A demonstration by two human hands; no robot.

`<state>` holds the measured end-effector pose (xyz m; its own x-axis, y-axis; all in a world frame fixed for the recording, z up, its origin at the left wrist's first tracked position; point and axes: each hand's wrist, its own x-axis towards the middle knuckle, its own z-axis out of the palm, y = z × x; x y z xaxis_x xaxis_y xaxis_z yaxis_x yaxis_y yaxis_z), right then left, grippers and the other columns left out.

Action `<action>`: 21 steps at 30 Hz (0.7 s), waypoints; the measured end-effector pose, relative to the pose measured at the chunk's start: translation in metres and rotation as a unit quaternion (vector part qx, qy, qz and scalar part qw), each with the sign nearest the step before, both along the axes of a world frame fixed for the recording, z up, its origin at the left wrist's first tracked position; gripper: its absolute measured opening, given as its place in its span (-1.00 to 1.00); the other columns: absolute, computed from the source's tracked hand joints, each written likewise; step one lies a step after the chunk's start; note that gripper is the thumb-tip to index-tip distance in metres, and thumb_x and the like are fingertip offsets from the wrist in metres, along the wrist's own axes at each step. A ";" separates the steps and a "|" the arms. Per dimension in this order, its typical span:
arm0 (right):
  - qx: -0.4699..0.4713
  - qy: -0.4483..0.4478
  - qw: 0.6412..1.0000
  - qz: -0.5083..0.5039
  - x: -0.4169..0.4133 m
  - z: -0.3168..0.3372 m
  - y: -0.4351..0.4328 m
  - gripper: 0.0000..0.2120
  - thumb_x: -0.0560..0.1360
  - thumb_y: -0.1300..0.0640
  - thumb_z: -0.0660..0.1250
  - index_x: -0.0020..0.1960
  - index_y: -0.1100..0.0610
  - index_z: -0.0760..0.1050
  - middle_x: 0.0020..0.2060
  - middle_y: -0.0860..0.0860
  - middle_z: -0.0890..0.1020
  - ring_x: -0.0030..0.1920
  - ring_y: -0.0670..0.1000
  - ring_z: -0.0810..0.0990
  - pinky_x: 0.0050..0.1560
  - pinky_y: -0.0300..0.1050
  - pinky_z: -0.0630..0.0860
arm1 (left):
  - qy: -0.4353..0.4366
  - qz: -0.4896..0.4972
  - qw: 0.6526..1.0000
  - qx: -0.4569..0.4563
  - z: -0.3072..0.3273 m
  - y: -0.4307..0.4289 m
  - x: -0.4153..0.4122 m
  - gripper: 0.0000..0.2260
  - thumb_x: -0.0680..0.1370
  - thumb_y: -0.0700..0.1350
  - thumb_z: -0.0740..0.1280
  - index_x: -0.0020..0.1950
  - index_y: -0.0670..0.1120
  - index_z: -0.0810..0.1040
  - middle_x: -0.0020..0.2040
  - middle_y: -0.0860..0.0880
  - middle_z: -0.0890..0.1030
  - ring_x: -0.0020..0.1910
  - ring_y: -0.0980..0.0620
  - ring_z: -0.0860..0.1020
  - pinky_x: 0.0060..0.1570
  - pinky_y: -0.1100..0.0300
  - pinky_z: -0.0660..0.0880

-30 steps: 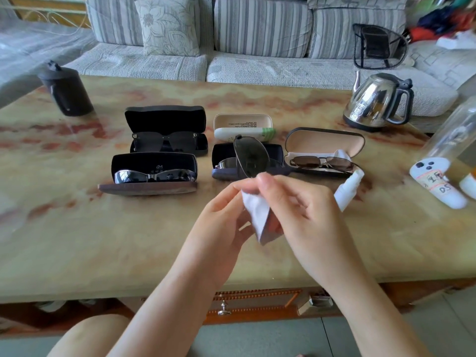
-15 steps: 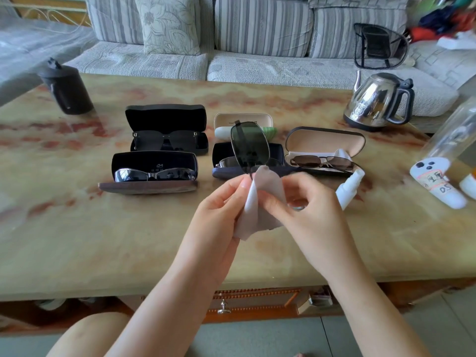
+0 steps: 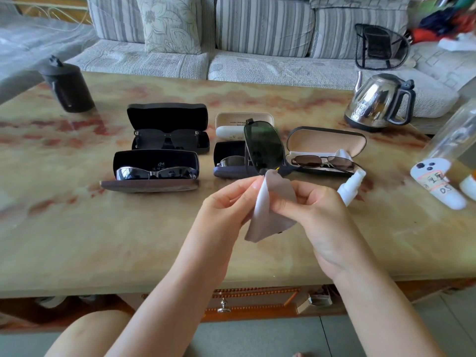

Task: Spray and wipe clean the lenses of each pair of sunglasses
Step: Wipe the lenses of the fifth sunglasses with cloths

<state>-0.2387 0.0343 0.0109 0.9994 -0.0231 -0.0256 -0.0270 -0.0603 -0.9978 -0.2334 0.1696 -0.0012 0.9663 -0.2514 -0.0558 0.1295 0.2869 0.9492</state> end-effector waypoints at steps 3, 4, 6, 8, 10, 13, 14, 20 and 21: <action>0.027 -0.009 0.999 -0.040 0.000 0.000 0.002 -0.63 0.14 -0.16 0.41 -0.26 0.13 0.66 -0.38 -0.01 0.63 -0.34 -0.15 0.53 -0.36 -0.40 0.41 | 0.001 -0.007 1.000 0.014 0.001 0.001 0.000 -0.68 0.42 0.07 0.30 0.07 -0.03 0.67 -0.05 -0.01 0.70 -0.12 0.15 0.61 -0.14 0.32 0.50; 0.029 -0.015 0.998 -0.045 0.000 0.000 0.002 -0.65 0.18 -0.16 0.40 -0.28 0.12 0.66 -0.39 -0.01 0.61 -0.34 -0.15 0.51 -0.36 -0.40 0.39 | -0.003 -0.003 1.000 0.019 0.001 0.001 0.000 -0.68 0.43 0.07 0.30 0.07 -0.02 0.68 -0.06 -0.01 0.70 -0.12 0.14 0.60 -0.12 0.30 0.50; 0.029 -0.021 0.999 -0.032 0.001 -0.001 0.002 -0.69 0.27 -0.15 0.37 -0.28 0.09 0.69 -0.35 -0.02 0.64 -0.28 -0.16 0.53 -0.27 -0.41 0.40 | -0.009 0.015 1.000 0.021 0.001 0.000 -0.001 -0.71 0.44 0.07 0.30 0.06 0.00 0.68 -0.06 -0.01 0.71 -0.12 0.14 0.61 -0.10 0.28 0.50; 0.047 -0.020 0.999 -0.010 0.001 -0.002 0.002 -0.70 0.35 -0.12 0.35 -0.22 0.08 0.72 -0.29 0.00 0.68 -0.20 -0.14 0.57 -0.14 -0.35 0.43 | -0.013 0.041 0.999 0.010 0.001 0.001 -0.001 -0.72 0.42 0.07 0.32 0.03 0.02 0.69 -0.09 0.02 0.71 -0.14 0.16 0.61 -0.14 0.31 0.51; 0.071 -0.021 0.997 0.009 0.002 -0.003 0.000 -0.73 0.40 -0.07 0.38 -0.17 0.11 0.71 -0.24 0.02 0.68 -0.15 -0.10 0.57 -0.08 -0.27 0.43 | -0.014 0.069 0.997 -0.008 0.002 0.004 0.001 -0.72 0.38 0.04 0.36 0.02 -0.01 0.69 -0.12 0.05 0.71 -0.16 0.17 0.62 -0.20 0.35 0.52; 0.094 -0.025 0.994 0.048 0.001 -0.002 -0.003 -0.82 0.43 0.05 0.44 -0.11 0.16 0.70 -0.16 0.06 0.71 -0.09 -0.07 0.62 -0.02 -0.30 0.49 | -0.012 0.098 0.994 -0.042 0.003 0.007 0.005 -0.72 0.32 -0.06 0.42 0.01 -0.07 0.67 -0.12 -0.02 0.72 -0.17 0.13 0.66 -0.17 0.34 0.56; 0.099 -0.021 0.994 0.049 0.001 -0.001 -0.004 -0.82 0.39 0.07 0.46 -0.09 0.16 0.69 -0.15 0.08 0.72 -0.08 -0.05 0.63 0.00 -0.29 0.51 | -0.014 0.099 0.994 -0.048 0.003 0.007 0.006 -0.71 0.30 -0.08 0.43 0.00 -0.09 0.66 -0.12 -0.04 0.73 -0.17 0.12 0.66 -0.14 0.33 0.57; 0.066 -0.025 0.997 0.013 0.003 -0.002 -0.003 -0.71 0.22 -0.05 0.55 -0.20 0.13 0.67 -0.25 0.10 0.69 -0.19 -0.02 0.61 -0.12 -0.25 0.51 | -0.022 0.056 0.998 -0.029 -0.002 0.005 0.004 -0.69 0.39 -0.06 0.37 0.10 -0.13 0.64 -0.07 -0.05 0.72 -0.09 0.10 0.65 -0.03 0.29 0.58; 0.069 -0.025 0.997 0.014 0.002 -0.002 -0.002 -0.73 0.23 -0.06 0.52 -0.22 0.13 0.67 -0.28 0.08 0.67 -0.23 -0.04 0.60 -0.20 -0.28 0.50 | -0.021 0.037 0.999 -0.020 -0.002 0.004 0.004 -0.68 0.43 -0.04 0.34 0.14 -0.13 0.63 -0.02 -0.05 0.71 -0.05 0.10 0.65 0.00 0.28 0.57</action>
